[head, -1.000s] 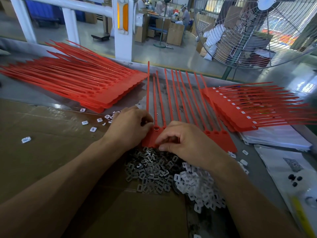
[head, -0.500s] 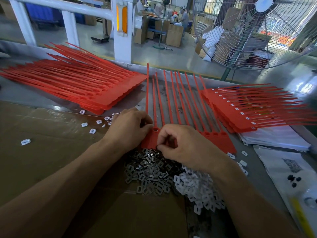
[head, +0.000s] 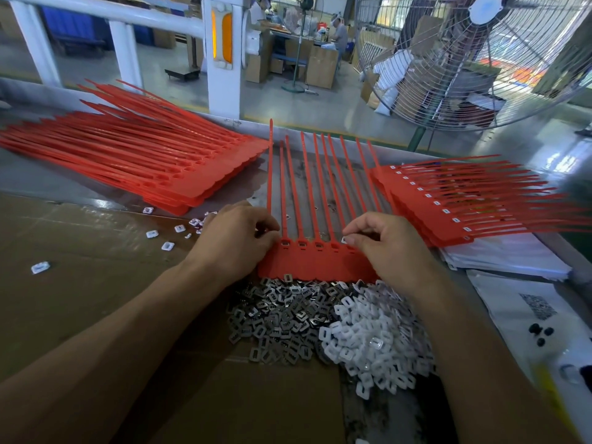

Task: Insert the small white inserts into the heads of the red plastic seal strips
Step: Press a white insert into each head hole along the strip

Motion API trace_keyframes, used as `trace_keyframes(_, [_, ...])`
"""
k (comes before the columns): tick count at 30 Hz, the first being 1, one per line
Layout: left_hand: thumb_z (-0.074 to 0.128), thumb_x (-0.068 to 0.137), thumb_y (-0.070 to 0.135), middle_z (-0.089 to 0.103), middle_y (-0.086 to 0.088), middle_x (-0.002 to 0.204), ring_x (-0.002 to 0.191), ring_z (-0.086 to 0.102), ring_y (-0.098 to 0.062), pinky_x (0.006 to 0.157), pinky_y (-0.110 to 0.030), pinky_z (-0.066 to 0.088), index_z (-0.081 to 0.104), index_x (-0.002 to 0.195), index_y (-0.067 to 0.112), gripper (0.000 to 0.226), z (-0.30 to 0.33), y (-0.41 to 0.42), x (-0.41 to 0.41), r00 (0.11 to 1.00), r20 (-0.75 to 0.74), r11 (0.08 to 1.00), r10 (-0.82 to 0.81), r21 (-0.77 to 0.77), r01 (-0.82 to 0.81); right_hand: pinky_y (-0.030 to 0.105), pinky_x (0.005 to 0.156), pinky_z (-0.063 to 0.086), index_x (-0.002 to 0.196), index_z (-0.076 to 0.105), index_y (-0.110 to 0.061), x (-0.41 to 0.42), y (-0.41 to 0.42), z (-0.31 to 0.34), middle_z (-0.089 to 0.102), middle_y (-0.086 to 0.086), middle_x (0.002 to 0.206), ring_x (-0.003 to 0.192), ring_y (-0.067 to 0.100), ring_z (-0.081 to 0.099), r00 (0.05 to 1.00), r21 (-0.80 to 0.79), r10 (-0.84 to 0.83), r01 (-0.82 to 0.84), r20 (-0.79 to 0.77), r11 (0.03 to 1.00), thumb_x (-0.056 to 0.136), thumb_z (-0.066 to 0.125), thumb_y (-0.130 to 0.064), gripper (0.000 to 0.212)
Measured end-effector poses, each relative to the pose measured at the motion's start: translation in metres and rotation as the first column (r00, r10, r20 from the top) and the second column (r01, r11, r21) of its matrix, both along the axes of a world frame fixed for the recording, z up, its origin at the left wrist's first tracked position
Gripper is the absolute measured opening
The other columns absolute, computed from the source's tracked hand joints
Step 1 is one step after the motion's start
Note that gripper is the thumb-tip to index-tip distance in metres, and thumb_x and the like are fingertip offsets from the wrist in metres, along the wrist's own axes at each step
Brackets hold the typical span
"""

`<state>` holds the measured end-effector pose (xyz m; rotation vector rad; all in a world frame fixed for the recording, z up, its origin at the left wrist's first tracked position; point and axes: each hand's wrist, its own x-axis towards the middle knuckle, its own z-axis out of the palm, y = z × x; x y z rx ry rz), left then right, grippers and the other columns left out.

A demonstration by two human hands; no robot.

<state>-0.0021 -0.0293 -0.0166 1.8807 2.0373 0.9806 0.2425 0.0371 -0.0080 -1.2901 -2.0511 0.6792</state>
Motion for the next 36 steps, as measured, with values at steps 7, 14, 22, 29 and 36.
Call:
trace_keyframes(7, [0.069, 0.091, 0.038, 0.061, 0.008, 0.1, 0.103, 0.057, -0.018, 0.101, -0.049, 0.043, 0.074, 0.1, 0.033, 0.011, 0.001, -0.001, 0.0, 1.0, -0.008, 1.0, 0.006, -0.008, -0.006, 0.004, 0.065, 0.042, 0.084, 0.071, -0.037, -0.009, -0.003, -0.001, 0.072, -0.019, 0.082, 0.08, -0.008, 0.064, 0.992, 0.043, 0.034, -0.039, 0.12, 0.998, 0.093, 0.075, -0.015, 0.023])
trace_keyframes(14, [0.068, 0.091, 0.041, 0.06, 0.008, 0.099, 0.103, 0.056, -0.017, 0.102, -0.048, 0.042, 0.074, 0.1, 0.033, 0.013, 0.001, -0.002, 0.0, 0.999, -0.043, 1.0, 0.01, -0.005, -0.011, 0.021, 0.072, 0.045, 0.088, 0.073, -0.035, -0.015, -0.003, 0.0, 0.071, -0.019, 0.086, 0.084, -0.003, 0.064, 0.984, 0.027, 0.025, -0.03, 0.175, 0.999, 0.095, 0.073, -0.022, 0.015])
trace_keyframes(22, [0.069, 0.089, 0.045, 0.059, 0.009, 0.1, 0.103, 0.054, -0.016, 0.102, -0.048, 0.041, 0.073, 0.098, 0.037, 0.013, 0.002, -0.003, 0.001, 0.999, -0.051, 1.0, -0.007, -0.016, 0.006, 0.015, 0.068, 0.045, 0.084, 0.074, -0.038, -0.018, -0.006, 0.0, 0.071, -0.021, 0.084, 0.081, -0.007, 0.064, 0.991, -0.007, -0.026, 0.027, 0.134, 1.0, 0.094, 0.075, -0.021, 0.02])
trace_keyframes(29, [0.069, 0.089, 0.047, 0.059, 0.009, 0.099, 0.103, 0.055, -0.017, 0.101, -0.046, 0.041, 0.073, 0.096, 0.038, 0.012, 0.002, -0.001, 0.001, 0.998, -0.059, 1.0, -0.005, -0.009, 0.005, -0.001, 0.071, 0.039, 0.102, 0.081, -0.029, -0.007, -0.007, 0.002, 0.071, -0.024, 0.095, 0.086, -0.02, 0.059, 0.992, 0.016, -0.045, 0.044, 0.115, 0.999, 0.097, 0.071, -0.018, 0.016])
trace_keyframes(36, [0.069, 0.089, 0.048, 0.059, 0.009, 0.099, 0.103, 0.054, -0.016, 0.101, -0.046, 0.041, 0.072, 0.096, 0.04, 0.011, 0.0, -0.001, 0.001, 0.997, -0.073, 1.0, -0.008, -0.012, 0.007, -0.001, 0.067, 0.037, 0.106, 0.081, -0.031, -0.005, -0.012, 0.008, 0.063, -0.023, 0.096, 0.084, -0.017, 0.052, 0.967, 0.027, -0.001, -0.006, 0.256, 1.0, 0.098, 0.069, -0.018, 0.019])
